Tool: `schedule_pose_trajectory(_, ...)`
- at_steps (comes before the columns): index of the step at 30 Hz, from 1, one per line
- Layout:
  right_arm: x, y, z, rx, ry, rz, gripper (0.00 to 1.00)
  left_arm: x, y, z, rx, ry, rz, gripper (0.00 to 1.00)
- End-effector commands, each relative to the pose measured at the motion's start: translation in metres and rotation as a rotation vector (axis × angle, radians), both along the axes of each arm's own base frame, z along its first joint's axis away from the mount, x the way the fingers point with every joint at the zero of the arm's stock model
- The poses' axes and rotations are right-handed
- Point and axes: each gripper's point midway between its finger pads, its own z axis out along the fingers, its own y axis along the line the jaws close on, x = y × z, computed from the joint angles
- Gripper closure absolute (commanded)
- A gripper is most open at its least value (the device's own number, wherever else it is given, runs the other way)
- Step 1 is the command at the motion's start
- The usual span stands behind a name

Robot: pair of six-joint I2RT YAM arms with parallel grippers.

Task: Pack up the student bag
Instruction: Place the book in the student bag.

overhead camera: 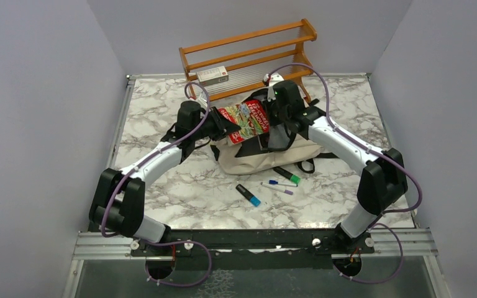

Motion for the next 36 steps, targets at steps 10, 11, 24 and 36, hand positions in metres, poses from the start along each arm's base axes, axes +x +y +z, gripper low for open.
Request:
schedule_pose_trajectory(10,-0.004,0.035,0.049,0.180,-0.134,0.144,0.99,0.016,-0.072,0.028,-0.105,-0.189,-0.203,1.00)
schedule_pose_trajectory(11,-0.006,0.036,0.050,0.185,-0.132,0.152,0.99,0.019,-0.076,0.028,-0.099,-0.206,-0.202,1.00)
schedule_pose_trajectory(24,-0.024,0.028,0.060,0.234,-0.147,0.151,0.99,0.062,-0.126,-0.007,-0.124,-0.213,-0.196,1.00)
schedule_pose_trajectory(36,-0.026,0.019,0.056,0.193,-0.161,0.137,0.99,0.088,-0.164,-0.046,-0.143,-0.122,-0.220,1.00)
